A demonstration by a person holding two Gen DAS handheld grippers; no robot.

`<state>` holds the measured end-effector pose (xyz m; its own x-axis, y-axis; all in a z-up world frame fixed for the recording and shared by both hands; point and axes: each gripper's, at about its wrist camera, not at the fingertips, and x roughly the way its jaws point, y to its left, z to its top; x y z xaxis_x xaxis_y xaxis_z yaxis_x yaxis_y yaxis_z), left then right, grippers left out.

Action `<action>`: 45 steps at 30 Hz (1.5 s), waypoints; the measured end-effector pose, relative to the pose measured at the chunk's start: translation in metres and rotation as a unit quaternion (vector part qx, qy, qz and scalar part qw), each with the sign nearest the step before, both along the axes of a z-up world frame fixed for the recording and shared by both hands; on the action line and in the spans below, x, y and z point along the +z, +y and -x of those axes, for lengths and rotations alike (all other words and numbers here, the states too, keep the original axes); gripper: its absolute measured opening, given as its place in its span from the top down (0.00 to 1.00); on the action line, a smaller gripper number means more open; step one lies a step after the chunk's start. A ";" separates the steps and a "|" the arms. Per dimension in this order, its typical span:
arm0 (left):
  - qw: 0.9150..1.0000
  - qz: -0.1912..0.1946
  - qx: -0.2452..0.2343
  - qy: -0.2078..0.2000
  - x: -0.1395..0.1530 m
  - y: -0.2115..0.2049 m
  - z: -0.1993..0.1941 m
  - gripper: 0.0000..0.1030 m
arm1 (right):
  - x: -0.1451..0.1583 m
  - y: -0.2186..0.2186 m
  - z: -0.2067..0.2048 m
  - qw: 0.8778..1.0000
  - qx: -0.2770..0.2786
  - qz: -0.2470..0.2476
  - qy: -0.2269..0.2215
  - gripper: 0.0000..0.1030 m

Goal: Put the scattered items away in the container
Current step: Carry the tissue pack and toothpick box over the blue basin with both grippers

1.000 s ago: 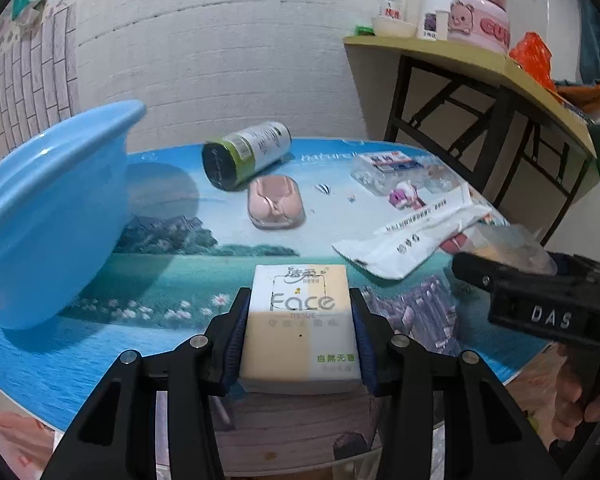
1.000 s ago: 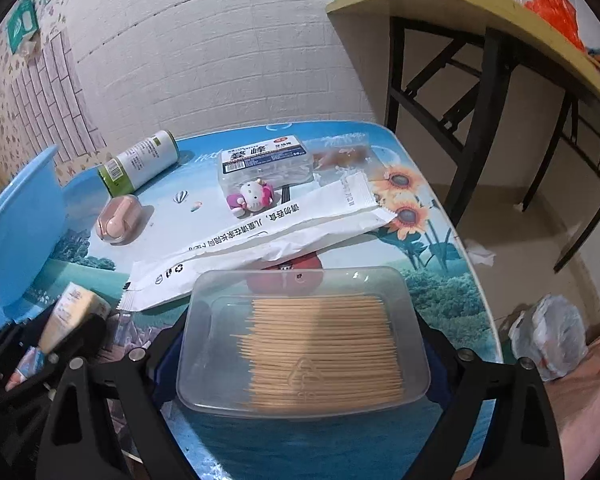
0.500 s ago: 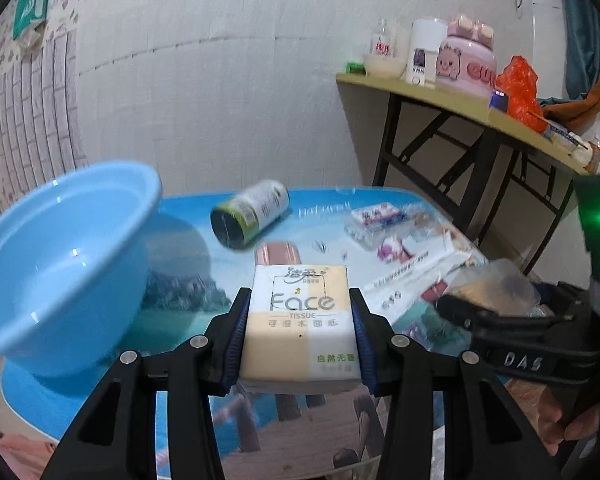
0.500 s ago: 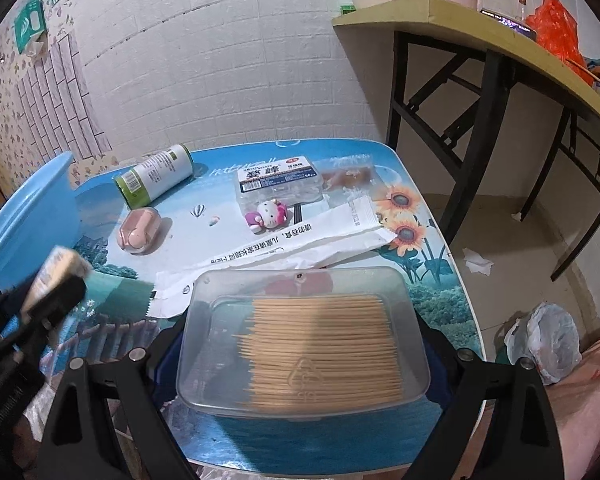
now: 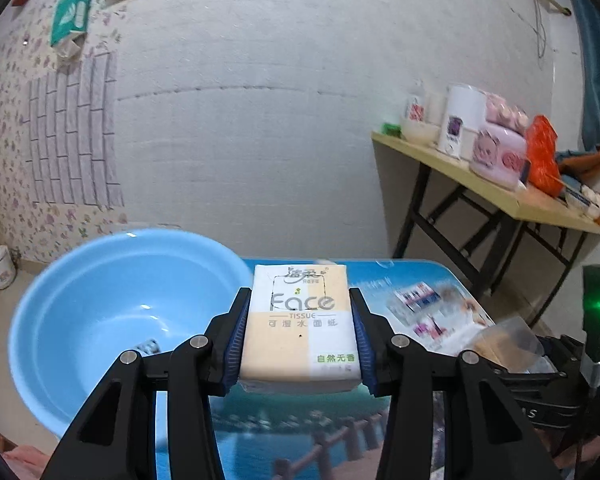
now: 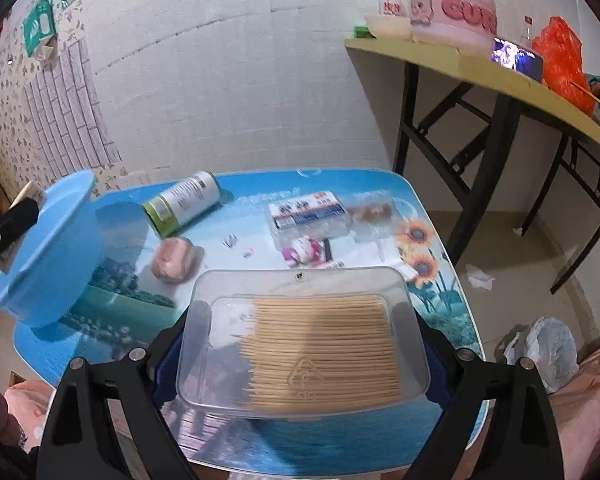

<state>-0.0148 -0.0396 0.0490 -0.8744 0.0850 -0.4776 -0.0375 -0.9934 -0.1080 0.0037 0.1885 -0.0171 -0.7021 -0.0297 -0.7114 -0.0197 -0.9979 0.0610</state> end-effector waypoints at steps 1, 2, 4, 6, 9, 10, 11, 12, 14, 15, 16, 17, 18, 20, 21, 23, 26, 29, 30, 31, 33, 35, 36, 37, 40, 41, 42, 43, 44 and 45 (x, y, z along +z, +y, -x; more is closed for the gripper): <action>1.000 -0.001 0.004 0.003 0.004 -0.007 0.000 0.57 | 0.004 -0.003 -0.001 1.000 0.001 -0.002 0.005 0.09; 1.000 -0.001 0.007 0.006 0.006 -0.012 -0.001 0.57 | 0.007 -0.007 -0.001 1.000 0.002 -0.004 0.010 0.09; 1.000 0.002 0.015 0.012 0.013 -0.022 -0.001 0.57 | 0.015 -0.014 -0.002 1.000 0.005 -0.007 0.019 0.09; 1.000 0.004 0.022 0.019 0.019 -0.032 -0.002 0.57 | 0.024 -0.021 -0.003 1.000 0.015 -0.006 0.027 0.09; 0.999 0.005 0.037 0.026 0.026 -0.050 -0.004 0.57 | 0.038 -0.036 0.000 0.999 0.034 -0.008 0.038 0.09; 0.999 0.006 0.043 0.026 0.027 -0.057 -0.005 0.57 | 0.043 -0.043 0.001 0.998 0.042 -0.006 0.042 0.09; 0.998 0.008 0.047 0.026 0.027 -0.063 -0.005 0.57 | 0.047 -0.048 0.003 0.998 0.049 -0.004 0.045 0.09; 0.998 0.011 0.052 0.025 0.028 -0.068 -0.005 0.57 | 0.052 -0.057 0.005 0.997 0.060 -0.003 0.051 0.09; 0.998 0.017 0.059 0.020 0.027 -0.080 -0.003 0.57 | 0.059 -0.072 0.008 0.995 0.076 -0.003 0.059 0.09; 0.998 0.019 0.063 0.019 0.027 -0.086 -0.003 0.57 | 0.064 -0.084 0.011 0.994 0.088 -0.005 0.064 0.09; 0.997 0.021 0.069 0.016 0.027 -0.092 -0.001 0.57 | 0.066 -0.091 0.013 0.993 0.095 -0.006 0.067 0.09; 0.997 0.023 0.074 0.013 0.026 -0.097 0.000 0.57 | 0.069 -0.101 0.014 0.992 0.102 -0.009 0.071 0.09; 0.997 0.023 0.078 0.010 0.027 -0.103 0.001 0.57 | 0.072 -0.113 0.015 0.991 0.109 -0.014 0.079 0.09; 0.996 0.020 0.087 0.001 0.027 -0.115 0.002 0.57 | 0.078 -0.131 0.018 0.988 0.122 -0.017 0.089 0.09; 0.996 0.021 0.089 -0.003 0.027 -0.120 0.003 0.57 | 0.080 -0.143 0.020 0.987 0.135 -0.013 0.091 0.09; 0.995 0.022 0.093 -0.013 0.024 -0.129 0.004 0.57 | 0.081 -0.158 0.022 0.984 0.152 -0.010 0.091 0.09; 0.995 0.028 0.093 -0.029 0.020 -0.138 0.004 0.57 | 0.081 -0.183 0.027 0.981 0.173 -0.011 0.092 0.09; 0.994 0.041 0.096 -0.036 0.019 -0.148 0.006 0.57 | 0.077 -0.200 0.032 0.979 0.182 0.007 0.089 0.09; 0.994 0.042 0.098 -0.037 0.019 -0.152 0.007 0.57 | 0.075 -0.206 0.034 0.979 0.185 0.008 0.085 0.09; 0.993 0.042 0.099 -0.037 0.019 -0.156 0.007 0.57 | 0.072 -0.211 0.035 0.979 0.186 0.005 0.080 0.09; 0.993 0.044 0.102 -0.036 0.017 -0.163 0.009 0.57 | 0.070 -0.221 0.039 0.979 0.189 0.003 0.073 0.09; 0.993 0.045 0.104 -0.038 0.014 -0.168 0.011 0.57 | 0.071 -0.228 0.042 0.979 0.192 0.003 0.071 0.09; 0.993 0.045 0.105 -0.041 0.012 -0.170 0.013 0.57 | 0.069 -0.231 0.045 0.978 0.194 0.002 0.070 0.09; 0.993 0.044 0.105 -0.045 0.010 -0.171 0.016 0.57 | 0.068 -0.234 0.046 0.978 0.196 0.001 0.069 0.09; 0.992 0.044 0.103 -0.056 0.001 -0.173 0.022 0.57 | 0.066 -0.241 0.052 0.978 0.201 -0.001 0.064 0.09; 0.992 0.044 0.105 -0.056 -0.001 -0.174 0.024 0.57 | 0.064 -0.244 0.054 0.977 0.202 -0.002 0.061 0.09; 0.992 0.046 0.104 -0.059 -0.004 -0.175 0.026 0.57 | 0.062 -0.244 0.056 0.977 0.204 -0.003 0.056 0.09; 0.991 0.050 0.105 -0.062 -0.006 -0.176 0.028 0.57 | 0.061 -0.245 0.059 0.977 0.205 -0.004 0.053 0.09; 0.991 0.055 0.107 -0.064 -0.008 -0.176 0.030 0.57 | 0.059 -0.247 0.060 0.977 0.206 -0.004 0.051 0.09; 0.990 0.061 0.110 -0.067 -0.010 -0.177 0.031 0.57 | 0.059 -0.251 0.061 0.977 0.208 -0.004 0.050 0.09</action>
